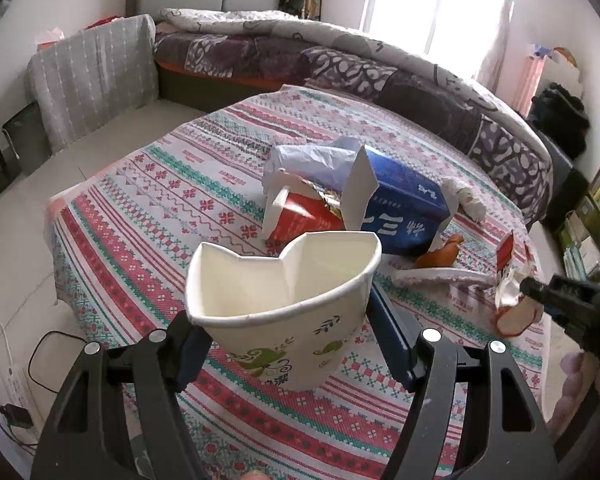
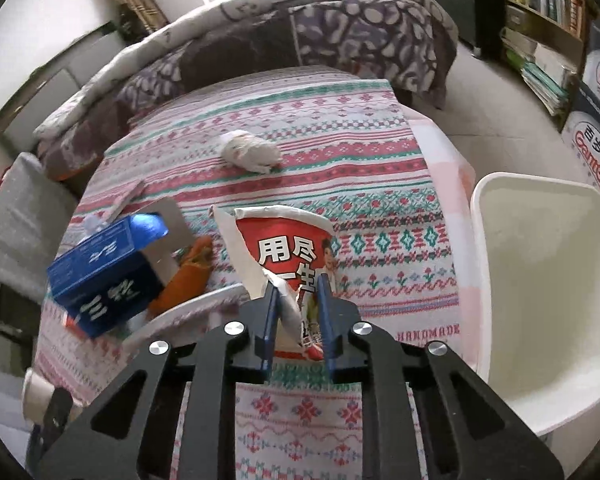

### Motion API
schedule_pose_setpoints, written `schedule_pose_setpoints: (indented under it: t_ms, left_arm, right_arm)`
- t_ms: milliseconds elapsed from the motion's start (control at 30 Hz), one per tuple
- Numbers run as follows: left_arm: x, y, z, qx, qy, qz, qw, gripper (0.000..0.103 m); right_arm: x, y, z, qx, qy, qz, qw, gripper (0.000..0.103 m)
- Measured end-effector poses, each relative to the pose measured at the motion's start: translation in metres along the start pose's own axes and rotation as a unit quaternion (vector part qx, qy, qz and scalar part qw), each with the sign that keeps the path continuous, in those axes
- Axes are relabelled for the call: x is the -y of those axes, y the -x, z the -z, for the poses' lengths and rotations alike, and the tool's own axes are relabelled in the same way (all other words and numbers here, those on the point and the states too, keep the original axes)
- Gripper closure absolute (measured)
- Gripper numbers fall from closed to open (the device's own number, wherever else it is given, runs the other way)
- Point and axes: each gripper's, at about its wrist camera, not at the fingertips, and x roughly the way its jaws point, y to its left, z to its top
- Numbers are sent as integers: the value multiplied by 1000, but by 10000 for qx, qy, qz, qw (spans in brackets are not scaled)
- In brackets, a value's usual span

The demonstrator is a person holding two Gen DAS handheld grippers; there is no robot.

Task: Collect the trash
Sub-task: 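Grasp the red noodle wrapper with the right tool while the left tool holds the cup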

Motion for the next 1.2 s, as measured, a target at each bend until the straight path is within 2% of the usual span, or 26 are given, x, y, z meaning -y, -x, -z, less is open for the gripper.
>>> schedule_pose_setpoints:
  t_ms: [100,700,1200]
  left_arm:
    - [0,7,-2,64,27,0,10000,33]
    - [12,54,-7,467,-25,101,9989,33]
    - [36,71,2,543,-205,231,9980,33]
  right_arm:
    - [0,10,7,81,100,-24,9999,91]
    - [-4,87,26,905,741,-108,9931,91]
    - [23,116,40,1168,724,70,9905,91]
